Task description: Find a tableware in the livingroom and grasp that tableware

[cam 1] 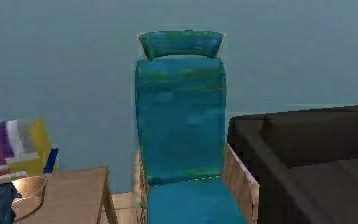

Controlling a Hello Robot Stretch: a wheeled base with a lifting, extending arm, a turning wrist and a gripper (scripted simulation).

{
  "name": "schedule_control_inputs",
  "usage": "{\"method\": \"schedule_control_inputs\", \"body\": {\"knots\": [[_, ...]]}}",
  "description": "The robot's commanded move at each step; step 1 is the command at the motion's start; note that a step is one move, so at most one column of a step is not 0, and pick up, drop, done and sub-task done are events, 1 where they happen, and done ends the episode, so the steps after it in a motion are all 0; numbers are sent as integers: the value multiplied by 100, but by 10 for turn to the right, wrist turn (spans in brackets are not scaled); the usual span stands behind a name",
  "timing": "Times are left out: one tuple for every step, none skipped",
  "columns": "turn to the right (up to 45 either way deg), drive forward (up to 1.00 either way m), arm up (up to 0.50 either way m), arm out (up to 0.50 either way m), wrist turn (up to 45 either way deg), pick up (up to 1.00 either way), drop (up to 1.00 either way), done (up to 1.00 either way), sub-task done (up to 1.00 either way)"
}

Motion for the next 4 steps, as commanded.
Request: {"method": "schedule_control_inputs", "body": {"knots": [[0,15,0,0,0,0,0,0,0],[-450,0,0,0,0,0,0,0,0],[-450,0,0,0,0,0,0,0,0],[-450,0,0,0,0,0,0,0,0]]}}
